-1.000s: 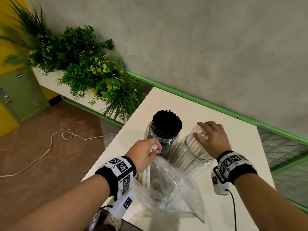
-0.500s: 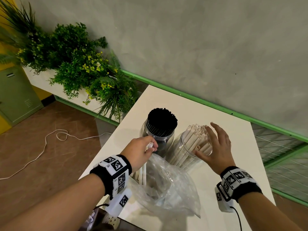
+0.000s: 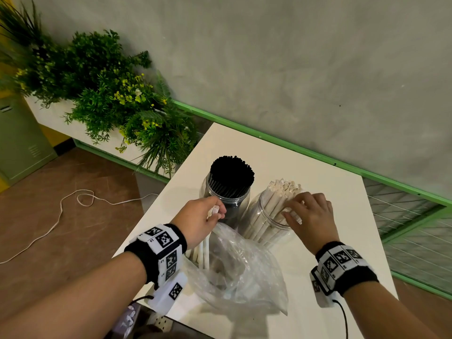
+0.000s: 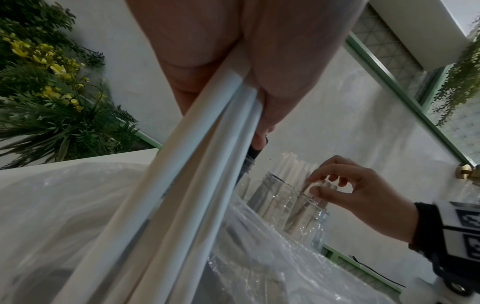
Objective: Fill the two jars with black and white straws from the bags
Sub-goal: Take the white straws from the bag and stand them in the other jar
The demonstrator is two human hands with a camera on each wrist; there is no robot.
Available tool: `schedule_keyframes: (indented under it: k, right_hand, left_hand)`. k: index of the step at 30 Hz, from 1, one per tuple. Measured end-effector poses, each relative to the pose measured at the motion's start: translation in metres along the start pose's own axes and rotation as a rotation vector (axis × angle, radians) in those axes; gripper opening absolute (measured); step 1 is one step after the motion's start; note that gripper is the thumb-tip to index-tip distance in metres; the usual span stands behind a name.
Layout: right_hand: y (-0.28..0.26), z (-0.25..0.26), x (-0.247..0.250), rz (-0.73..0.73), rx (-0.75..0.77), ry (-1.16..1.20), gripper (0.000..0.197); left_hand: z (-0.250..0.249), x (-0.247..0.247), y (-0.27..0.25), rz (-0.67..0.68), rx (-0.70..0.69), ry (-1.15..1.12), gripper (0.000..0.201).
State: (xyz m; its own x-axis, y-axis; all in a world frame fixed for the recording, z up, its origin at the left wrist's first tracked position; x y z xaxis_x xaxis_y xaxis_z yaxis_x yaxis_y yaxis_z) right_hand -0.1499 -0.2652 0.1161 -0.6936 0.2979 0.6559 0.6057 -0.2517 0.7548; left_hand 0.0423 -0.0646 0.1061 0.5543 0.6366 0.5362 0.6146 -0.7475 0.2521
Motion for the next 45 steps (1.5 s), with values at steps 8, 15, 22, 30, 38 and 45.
schedule_keyframes:
  k: [8,15,22,30,38,45]
  right_hand:
    - [0.01,-0.019,0.0,-0.119,-0.302,0.21,0.027]
    - [0.013,-0.028,-0.021,0.207,-0.604,0.412,0.047]
    - [0.019,-0.033,-0.02,0.08,-0.659,0.35,0.03]
    - [0.037,-0.045,-0.03,0.074,-0.773,0.301,0.028]
    - [0.009,-0.025,-0.002,-0.077,-0.762,0.492,0.068]
    - [-0.003,-0.017,-0.016,0.177,-0.303,0.162,0.096]
  left_hand:
    - [0.0,-0.001,0.0,-0.007,-0.012,0.027,0.015]
    - [-0.003,0.001,-0.001,-0.003,-0.013,0.042,0.015]
    - [-0.003,0.001,-0.001,-0.001,0.006,0.058,0.013]
    - [-0.003,0.0,0.0,0.005,0.012,0.04,0.015]
    - [-0.002,-0.001,0.002,0.01,0.005,0.042,0.016]
    - [-0.004,-0.001,0.001,0.014,0.013,0.034,0.018]
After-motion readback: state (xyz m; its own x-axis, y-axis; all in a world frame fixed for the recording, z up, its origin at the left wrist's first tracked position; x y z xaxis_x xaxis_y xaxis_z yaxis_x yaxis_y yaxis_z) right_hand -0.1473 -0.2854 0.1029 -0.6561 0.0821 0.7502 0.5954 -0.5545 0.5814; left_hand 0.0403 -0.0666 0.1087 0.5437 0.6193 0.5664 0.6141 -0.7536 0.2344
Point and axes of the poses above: each hand's wrist, its own y-axis towards the middle knuckle, its own x-axis out of the back of the hand, z = x × y, the point moved 4 cm from there along y, towards the middle knuckle, and after that the axes turned 15 degrees about -z, right-handed, at the moved point
